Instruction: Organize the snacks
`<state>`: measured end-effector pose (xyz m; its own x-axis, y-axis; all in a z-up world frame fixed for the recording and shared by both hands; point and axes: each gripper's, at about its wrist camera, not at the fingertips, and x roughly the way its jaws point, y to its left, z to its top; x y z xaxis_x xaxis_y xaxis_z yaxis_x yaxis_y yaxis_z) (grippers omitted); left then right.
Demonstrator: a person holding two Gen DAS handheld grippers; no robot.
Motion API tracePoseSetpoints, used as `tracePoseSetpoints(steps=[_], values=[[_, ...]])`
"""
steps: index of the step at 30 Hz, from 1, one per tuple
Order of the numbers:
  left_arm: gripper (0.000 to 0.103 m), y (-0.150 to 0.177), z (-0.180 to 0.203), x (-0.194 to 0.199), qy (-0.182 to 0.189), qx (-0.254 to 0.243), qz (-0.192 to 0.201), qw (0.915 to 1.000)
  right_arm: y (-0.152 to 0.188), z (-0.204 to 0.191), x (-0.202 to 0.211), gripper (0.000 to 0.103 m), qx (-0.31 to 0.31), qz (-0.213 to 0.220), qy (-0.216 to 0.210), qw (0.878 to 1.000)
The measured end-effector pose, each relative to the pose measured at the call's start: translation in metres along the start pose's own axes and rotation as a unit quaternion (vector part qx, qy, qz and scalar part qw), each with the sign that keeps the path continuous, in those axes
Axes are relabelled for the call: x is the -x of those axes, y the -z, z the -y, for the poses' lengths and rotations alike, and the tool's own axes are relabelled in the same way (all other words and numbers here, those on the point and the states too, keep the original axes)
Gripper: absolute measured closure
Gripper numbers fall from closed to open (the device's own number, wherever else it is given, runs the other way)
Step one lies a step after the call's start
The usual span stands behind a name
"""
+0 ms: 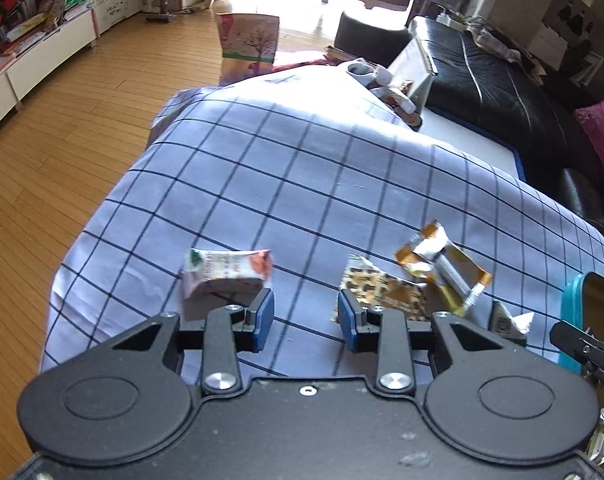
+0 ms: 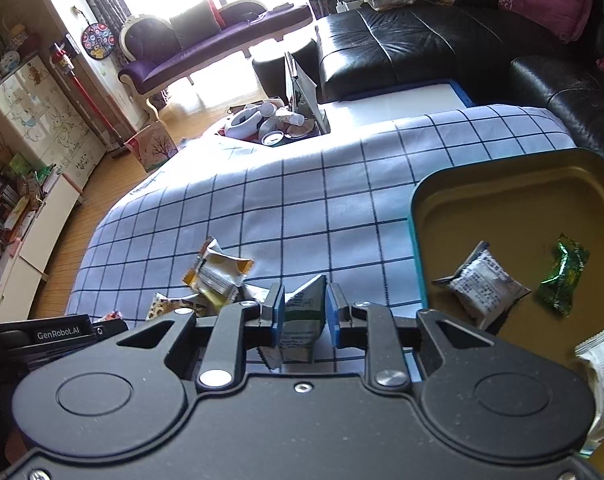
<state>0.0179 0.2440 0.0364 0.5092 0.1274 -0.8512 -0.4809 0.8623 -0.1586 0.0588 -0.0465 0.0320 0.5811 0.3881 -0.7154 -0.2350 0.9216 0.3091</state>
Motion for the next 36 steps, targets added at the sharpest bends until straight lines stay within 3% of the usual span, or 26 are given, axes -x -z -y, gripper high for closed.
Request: tracePoseSetpoints(steps=[13,20,26,36], values=[[0.069,-0.008,-0.047,-0.01,-0.021,0.034,-0.009,0.9991,0.011,-0.053,-0.025,0.069,0.027,-0.016,-0.052,0.998],[0.069,-0.009,-0.071,-0.01,-0.017,0.055,-0.017,0.9982,0.02,-0.077,-0.045,0.069,0.038,0.015,-0.028,0.999],[0.068,-0.009,-0.076,-0.012,-0.007,0.043,-0.024,0.9988,0.02,-0.081,-0.059,0.069,0.038,0.034,0.008,0.999],[0.068,-0.009,-0.077,-0.013,0.0,0.042,-0.031,0.9986,0.021,-0.093,-0.068,0.069,0.062,0.035,0.002,0.997]])
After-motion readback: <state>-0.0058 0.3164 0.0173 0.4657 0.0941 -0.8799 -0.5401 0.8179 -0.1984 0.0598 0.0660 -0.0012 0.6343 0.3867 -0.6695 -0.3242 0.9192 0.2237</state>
